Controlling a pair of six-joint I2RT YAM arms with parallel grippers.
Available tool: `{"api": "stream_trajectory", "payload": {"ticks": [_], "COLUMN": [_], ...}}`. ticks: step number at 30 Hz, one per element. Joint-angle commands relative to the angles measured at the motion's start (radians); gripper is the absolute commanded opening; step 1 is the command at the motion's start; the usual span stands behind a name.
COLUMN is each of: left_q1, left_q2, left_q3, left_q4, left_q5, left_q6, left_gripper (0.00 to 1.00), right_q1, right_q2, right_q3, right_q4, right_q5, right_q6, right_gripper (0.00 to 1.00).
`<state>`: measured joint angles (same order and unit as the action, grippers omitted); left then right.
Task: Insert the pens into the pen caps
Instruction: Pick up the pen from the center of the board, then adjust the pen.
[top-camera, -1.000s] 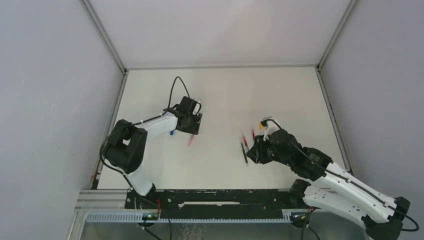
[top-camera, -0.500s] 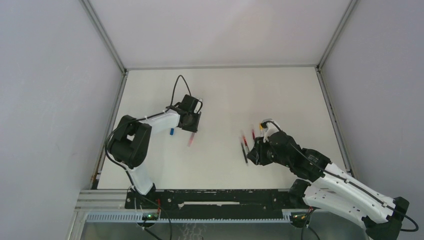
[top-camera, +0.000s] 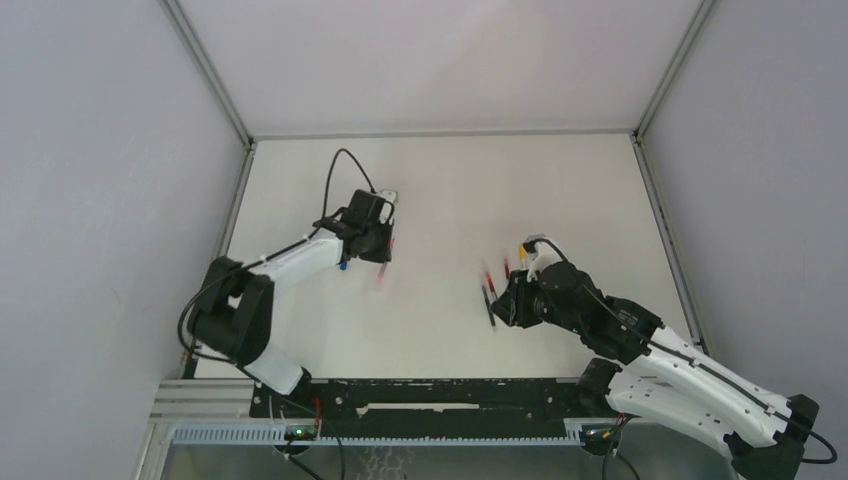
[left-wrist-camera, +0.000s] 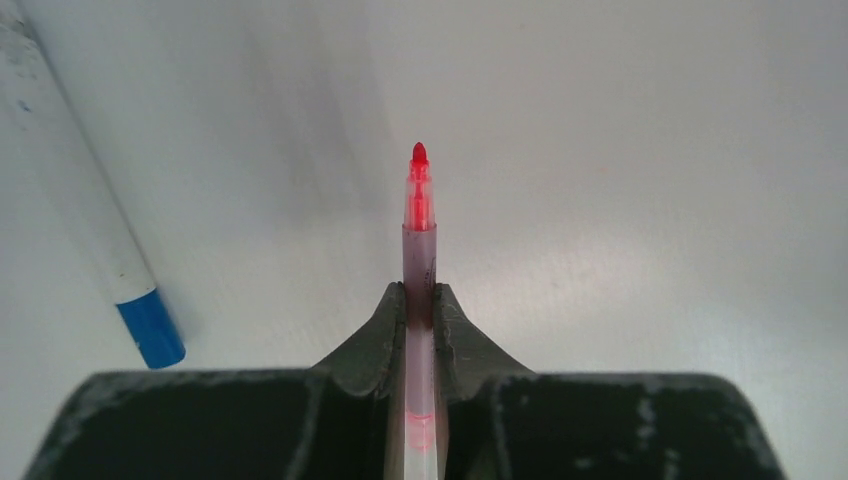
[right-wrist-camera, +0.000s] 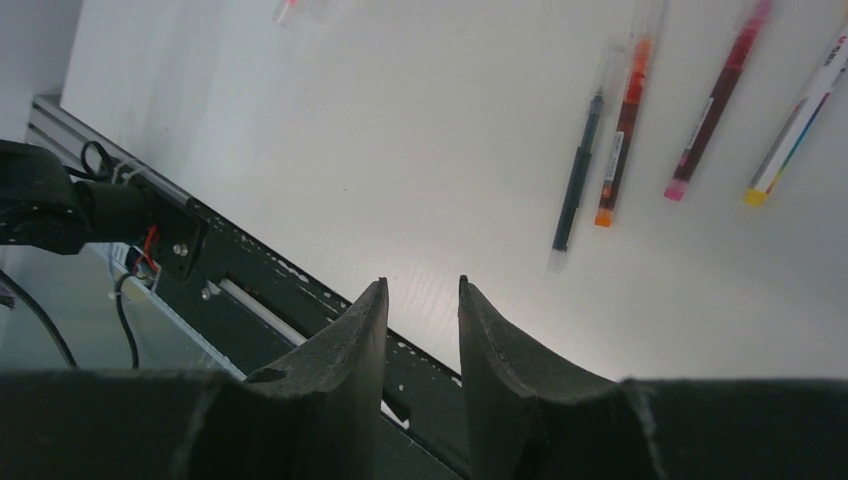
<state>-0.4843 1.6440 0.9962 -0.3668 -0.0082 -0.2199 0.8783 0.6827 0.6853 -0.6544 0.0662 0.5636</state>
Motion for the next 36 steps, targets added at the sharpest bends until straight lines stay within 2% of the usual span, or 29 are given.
{"api": "stream_trajectory", "payload": {"ticks": [1, 7, 9, 14, 18, 23, 29, 36], "left_q1": [-0.008, -0.029, -0.063, -0.207, -0.339, -0.429, -0.454, -0.469], "left_q2": [-0.217, -0.527, -0.625, -0.808, -0.891, -0.95, -0.974, -0.968], "left_q3": [-0.032, -0.075, -0.088, -0.107, -0.14, -0.149, -0.151, -0.143], "left_q4": [0.057, 0.16, 0.2, 0.35, 0.529, 0.594, 0.597, 0.596], "left_q5": [0.082, 0.273, 0.287, 0.284, 0.272, 0.261, 0.271, 0.27], "left_q6": [-0.045, -0.195, -0.25, -0.365, -0.416, -0.409, -0.392, -0.388], "left_gripper": [0.11, 0.12, 0.12, 0.11, 0.09, 0.07, 0.07, 0.06], "right_q1": [0.004, 0.04, 0.079, 0.225, 0.304, 0.388, 0.442, 0.484], "right_q2": [-0.023, -0.021, -0.021, -0.01, 0.032, 0.075, 0.126, 0.236], "right_q3": [0.004, 0.004, 0.005, 0.025, 0.085, 0.155, 0.196, 0.321], "right_q4": [0.111, 0.328, 0.441, 0.754, 0.877, 0.907, 0.932, 0.79], "right_q5": [-0.009, -0.048, -0.032, 0.024, 0.028, 0.085, 0.09, 0.17], "right_q6": [0.064, 0.13, 0.133, 0.058, -0.001, -0.069, -0.108, -0.167], "right_gripper": [0.4, 0.4, 0.41, 0.48, 0.51, 0.55, 0.57, 0.57]}}
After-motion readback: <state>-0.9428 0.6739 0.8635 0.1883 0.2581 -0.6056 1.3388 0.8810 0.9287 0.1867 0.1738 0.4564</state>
